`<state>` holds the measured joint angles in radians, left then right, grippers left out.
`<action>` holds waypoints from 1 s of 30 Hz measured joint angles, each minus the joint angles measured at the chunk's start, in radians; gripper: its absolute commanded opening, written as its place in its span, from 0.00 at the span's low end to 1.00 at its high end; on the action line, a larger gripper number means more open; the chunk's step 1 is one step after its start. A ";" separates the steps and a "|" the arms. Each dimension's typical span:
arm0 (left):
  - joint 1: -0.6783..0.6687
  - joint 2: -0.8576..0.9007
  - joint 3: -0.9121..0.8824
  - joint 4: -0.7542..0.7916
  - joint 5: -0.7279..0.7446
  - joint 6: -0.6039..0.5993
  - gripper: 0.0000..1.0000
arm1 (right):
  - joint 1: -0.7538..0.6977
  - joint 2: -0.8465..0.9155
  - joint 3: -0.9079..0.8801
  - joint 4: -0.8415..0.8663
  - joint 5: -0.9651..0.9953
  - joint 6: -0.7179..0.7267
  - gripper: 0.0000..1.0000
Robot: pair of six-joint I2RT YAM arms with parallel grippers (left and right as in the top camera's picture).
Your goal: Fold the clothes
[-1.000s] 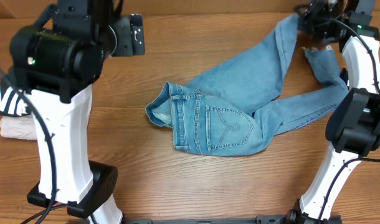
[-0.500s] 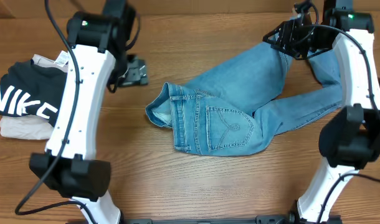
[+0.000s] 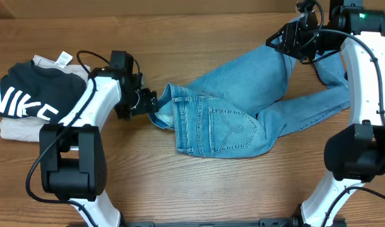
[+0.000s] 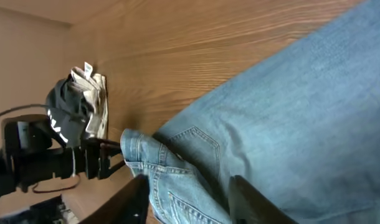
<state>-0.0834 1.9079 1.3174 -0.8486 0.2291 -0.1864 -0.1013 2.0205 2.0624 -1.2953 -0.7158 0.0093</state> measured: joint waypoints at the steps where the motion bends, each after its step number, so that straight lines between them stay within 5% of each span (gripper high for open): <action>1: 0.000 0.000 -0.014 0.043 0.003 0.019 0.57 | 0.000 0.000 0.000 0.000 0.002 -0.002 0.41; 3: 0.000 0.002 -0.020 0.074 0.008 0.031 0.52 | 0.000 0.000 0.000 0.000 0.003 -0.003 0.40; 8: 0.000 0.053 -0.021 0.129 0.031 0.087 0.04 | 0.000 0.000 0.000 -0.005 0.003 -0.002 0.39; 14: -0.002 0.100 0.063 0.077 -0.068 0.109 0.04 | 0.000 0.000 0.000 -0.005 0.010 -0.003 0.36; 20: 0.006 0.097 0.484 0.172 -0.317 0.139 0.05 | 0.000 0.000 0.000 -0.008 0.037 -0.005 0.36; 21: 0.006 0.086 0.531 0.229 -0.344 0.157 0.18 | 0.000 0.000 0.000 -0.014 0.042 -0.005 0.36; 22: 0.006 0.076 0.549 0.251 -0.363 0.165 0.21 | 0.000 0.000 0.000 -0.021 0.047 -0.006 0.36; 23: 0.006 0.068 0.559 0.254 -0.390 0.170 0.63 | 0.000 0.000 0.000 -0.026 0.053 -0.005 0.36; 24: 0.007 0.067 0.561 0.247 -0.424 0.181 0.89 | 0.000 0.000 0.000 -0.029 0.057 -0.005 0.36; 25: 0.008 0.068 0.561 0.237 -0.448 0.186 1.00 | 0.000 0.000 0.000 -0.032 0.063 -0.005 0.36; 27: 0.011 0.080 0.561 0.196 -0.515 0.186 1.00 | 0.000 0.000 0.000 -0.042 0.076 -0.005 0.37; 30: 0.016 0.098 0.560 0.080 -0.594 0.163 1.00 | 0.000 0.000 0.000 -0.061 0.114 -0.007 0.52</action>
<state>-0.0673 2.0064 1.8774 -0.7681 -0.3645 -0.0235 -0.1013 2.0205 2.0624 -1.3560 -0.6014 0.0025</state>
